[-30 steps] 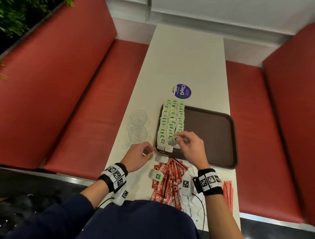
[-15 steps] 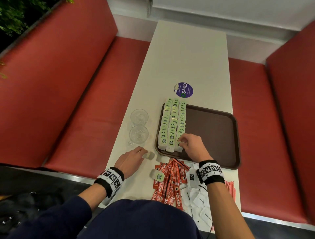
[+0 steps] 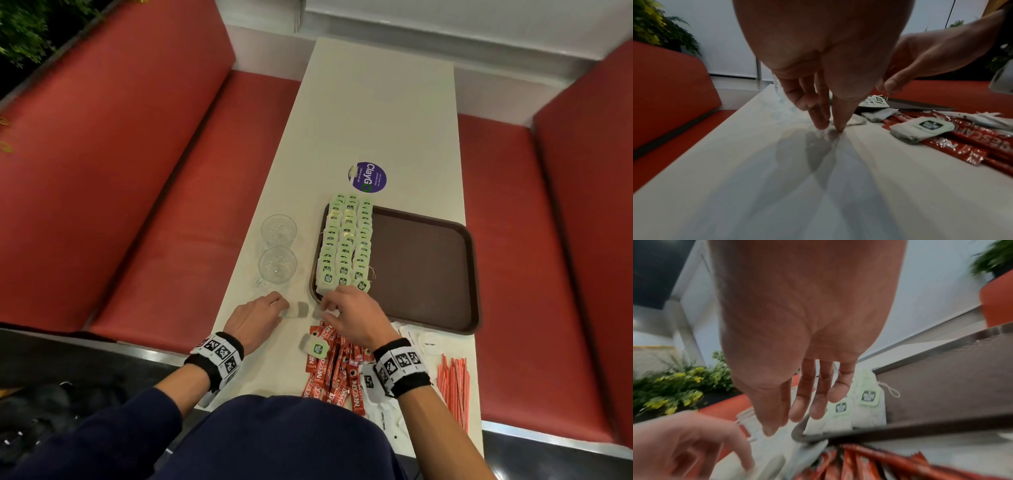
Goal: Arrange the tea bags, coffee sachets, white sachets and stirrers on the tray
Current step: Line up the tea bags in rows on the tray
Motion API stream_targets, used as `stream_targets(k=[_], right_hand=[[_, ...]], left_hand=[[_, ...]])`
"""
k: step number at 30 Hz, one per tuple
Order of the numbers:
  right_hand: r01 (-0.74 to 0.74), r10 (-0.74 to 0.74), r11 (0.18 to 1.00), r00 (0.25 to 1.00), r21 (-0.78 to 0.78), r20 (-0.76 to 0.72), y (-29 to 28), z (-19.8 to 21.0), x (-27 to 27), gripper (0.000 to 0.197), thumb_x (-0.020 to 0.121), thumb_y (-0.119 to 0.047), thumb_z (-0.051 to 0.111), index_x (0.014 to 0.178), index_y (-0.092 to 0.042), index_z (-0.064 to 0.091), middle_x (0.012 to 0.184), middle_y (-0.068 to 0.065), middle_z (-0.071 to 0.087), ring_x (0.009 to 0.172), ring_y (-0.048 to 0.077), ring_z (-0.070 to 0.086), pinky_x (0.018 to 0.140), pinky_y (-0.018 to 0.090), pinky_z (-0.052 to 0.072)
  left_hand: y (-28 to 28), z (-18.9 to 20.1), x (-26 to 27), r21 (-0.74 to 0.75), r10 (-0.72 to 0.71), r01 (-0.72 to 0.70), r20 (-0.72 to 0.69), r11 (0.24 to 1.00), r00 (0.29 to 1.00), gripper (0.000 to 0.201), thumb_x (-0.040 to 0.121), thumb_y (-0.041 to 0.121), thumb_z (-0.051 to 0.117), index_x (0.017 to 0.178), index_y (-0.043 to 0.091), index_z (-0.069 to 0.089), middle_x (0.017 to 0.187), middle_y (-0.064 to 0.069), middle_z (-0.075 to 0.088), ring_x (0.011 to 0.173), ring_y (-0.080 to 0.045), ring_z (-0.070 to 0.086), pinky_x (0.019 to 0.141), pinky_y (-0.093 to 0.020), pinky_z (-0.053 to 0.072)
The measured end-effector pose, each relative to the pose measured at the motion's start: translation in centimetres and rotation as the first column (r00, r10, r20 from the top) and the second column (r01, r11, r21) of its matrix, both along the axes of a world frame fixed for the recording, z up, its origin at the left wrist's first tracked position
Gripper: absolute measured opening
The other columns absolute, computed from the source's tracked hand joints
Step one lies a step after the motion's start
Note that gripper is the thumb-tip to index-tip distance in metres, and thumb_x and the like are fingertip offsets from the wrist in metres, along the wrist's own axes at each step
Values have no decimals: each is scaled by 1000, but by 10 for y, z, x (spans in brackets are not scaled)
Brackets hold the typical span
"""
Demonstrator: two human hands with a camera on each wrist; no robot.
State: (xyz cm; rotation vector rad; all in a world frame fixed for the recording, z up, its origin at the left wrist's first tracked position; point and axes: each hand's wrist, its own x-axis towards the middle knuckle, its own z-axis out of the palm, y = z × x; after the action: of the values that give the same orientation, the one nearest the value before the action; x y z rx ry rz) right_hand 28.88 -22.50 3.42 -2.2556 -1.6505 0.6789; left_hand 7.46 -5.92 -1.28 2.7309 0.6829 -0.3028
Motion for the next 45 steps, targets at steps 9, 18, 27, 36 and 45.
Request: stream_targets(k=[9, 18, 27, 36, 45], right_hand=[[49, -36, 998, 964, -43, 265, -22, -27, -18, 27, 97, -43, 65, 120, -30, 69, 122, -5, 66, 116, 22, 58, 96, 43, 51], [47, -61, 997, 966, 64, 252, -20, -35, -26, 18, 104, -38, 59, 105, -26, 72, 112, -5, 64, 107, 21, 56, 90, 40, 52], [448, -359, 882, 840, 147, -407, -18, 5, -1, 12, 111, -28, 60, 101, -24, 65, 96, -10, 75, 87, 5, 74, 78, 21, 60], [532, -440, 840, 780, 102, -445, -15, 6, 53, 5, 107, -19, 71, 103, -17, 72, 97, 6, 76, 75, 16, 78, 69, 28, 65], [375, -373, 926, 898, -40, -233, -26, 5, 76, 21, 92, -20, 87, 103, -33, 74, 100, -12, 75, 95, 0, 71, 81, 8, 49]], left_hand=[[-7, -5, -19, 96, -81, 74, 67, 993, 994, 25, 98, 43, 71, 105, 20, 65, 106, 4, 63, 93, -21, 62, 50, -35, 46], [-18, -6, -24, 135, -92, 75, 122, 988, 988, 26, 88, 39, 81, 97, 19, 67, 96, 2, 63, 83, -23, 63, 48, -33, 48], [-11, 0, -15, 27, -37, 35, 97, 999, 995, 17, 101, 22, 62, 116, 13, 62, 110, -5, 63, 99, -29, 60, 69, -39, 47], [-3, 8, -6, -223, 80, -56, 98, 973, 992, 17, 96, 4, 64, 106, 16, 68, 115, 0, 50, 89, -27, 62, 77, -36, 50], [0, 23, -6, -492, 199, -116, 120, 863, 973, 16, 89, 11, 86, 101, 19, 77, 122, 9, 47, 92, -7, 70, 92, -23, 60]])
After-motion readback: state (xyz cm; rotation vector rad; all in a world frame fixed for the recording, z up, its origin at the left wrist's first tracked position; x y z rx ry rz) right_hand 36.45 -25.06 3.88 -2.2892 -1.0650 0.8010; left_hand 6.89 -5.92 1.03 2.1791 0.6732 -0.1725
